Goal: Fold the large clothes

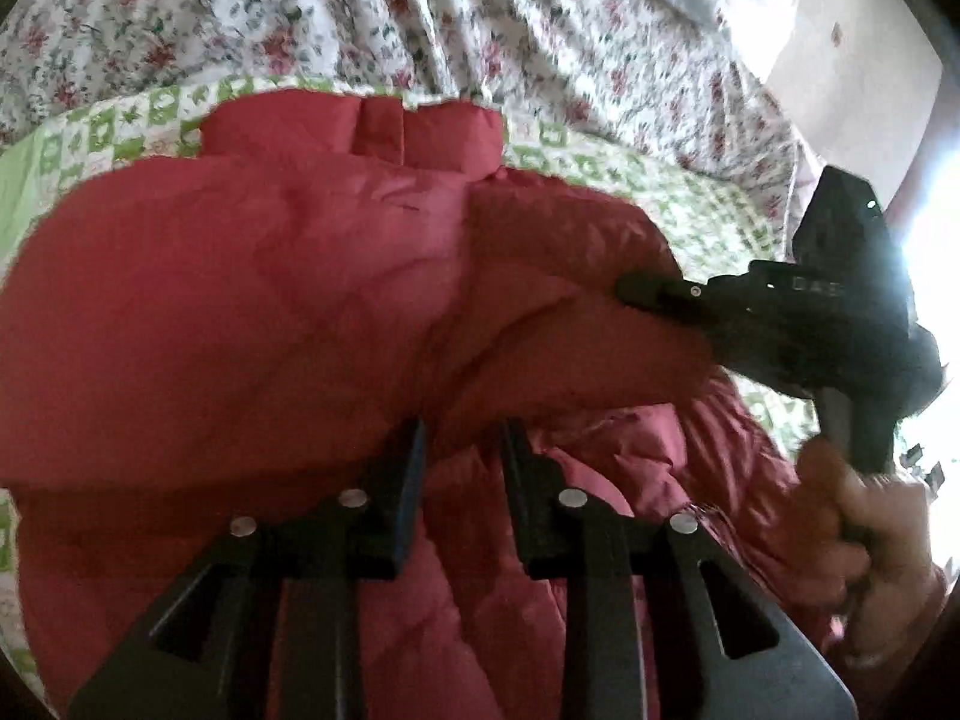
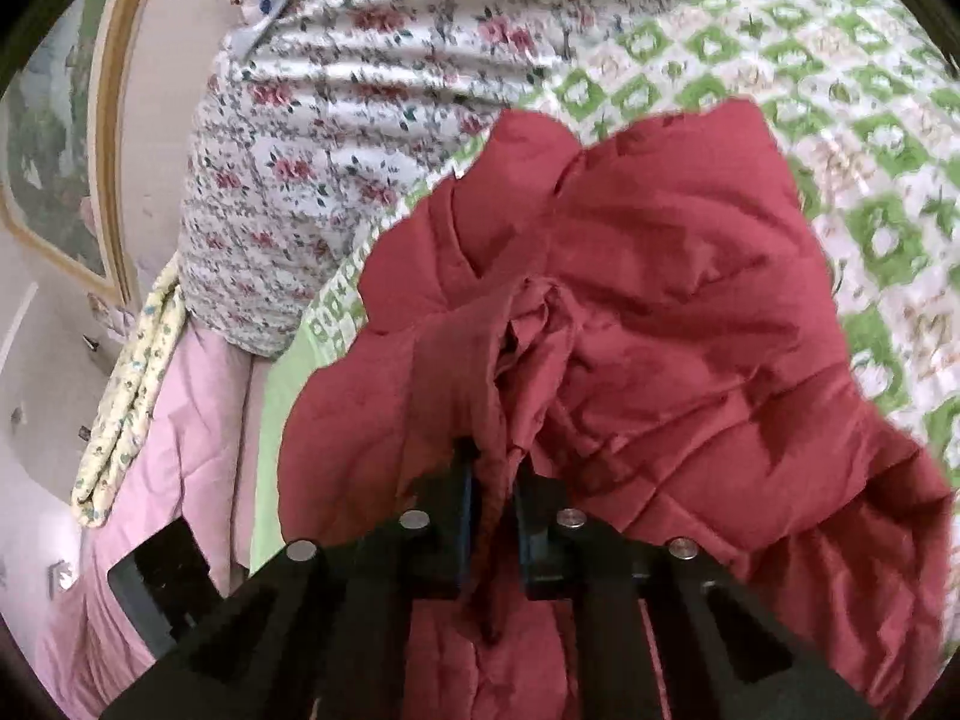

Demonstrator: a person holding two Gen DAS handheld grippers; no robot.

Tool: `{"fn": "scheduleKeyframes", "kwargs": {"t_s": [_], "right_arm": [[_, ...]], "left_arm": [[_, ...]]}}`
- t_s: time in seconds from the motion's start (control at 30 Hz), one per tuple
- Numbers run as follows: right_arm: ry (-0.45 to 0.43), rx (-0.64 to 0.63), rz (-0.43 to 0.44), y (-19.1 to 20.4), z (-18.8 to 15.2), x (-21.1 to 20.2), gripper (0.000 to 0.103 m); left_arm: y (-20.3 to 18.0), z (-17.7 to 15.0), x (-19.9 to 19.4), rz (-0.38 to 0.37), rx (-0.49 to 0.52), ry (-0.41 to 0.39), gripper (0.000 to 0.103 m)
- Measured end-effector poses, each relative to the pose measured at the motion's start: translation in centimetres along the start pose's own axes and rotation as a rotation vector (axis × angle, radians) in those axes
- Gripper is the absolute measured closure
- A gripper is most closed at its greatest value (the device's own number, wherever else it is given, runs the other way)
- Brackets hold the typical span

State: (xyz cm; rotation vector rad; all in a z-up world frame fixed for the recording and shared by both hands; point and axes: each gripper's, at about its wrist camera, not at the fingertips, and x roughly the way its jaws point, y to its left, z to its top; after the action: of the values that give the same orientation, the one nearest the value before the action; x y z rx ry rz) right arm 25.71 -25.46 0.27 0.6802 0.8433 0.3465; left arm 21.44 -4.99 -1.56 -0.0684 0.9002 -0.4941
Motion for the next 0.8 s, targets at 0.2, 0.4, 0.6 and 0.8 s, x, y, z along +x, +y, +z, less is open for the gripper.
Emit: {"fn": "scheduleKeyframes", "kwargs": {"t_s": [0.2, 0.4, 0.6, 0.8], "right_arm": [[-0.044, -0.125, -0.143, 0.6, 1.6, -2.5, 0.096], [0.009, -0.157, -0.238, -0.6, 0.9, -0.2, 0.096], [0.018, -0.150, -0.267, -1.0, 0.4, 0.1, 0.082], [-0.252, -0.336, -0.386, 4.8, -0.8, -4.8, 0.077]], "left_arm": [[4.8, 2.1, -4.0, 0.068, -0.095, -0.098, 0.080], [10.0, 3.4, -2.2, 0.151, -0.180, -0.058, 0.080], [12.3, 2.1, 0.9, 0.143, -0.215, 0.008, 0.080], [11.8, 1.5, 1.5, 0.176, -0.193, 0.004, 0.080]]}}
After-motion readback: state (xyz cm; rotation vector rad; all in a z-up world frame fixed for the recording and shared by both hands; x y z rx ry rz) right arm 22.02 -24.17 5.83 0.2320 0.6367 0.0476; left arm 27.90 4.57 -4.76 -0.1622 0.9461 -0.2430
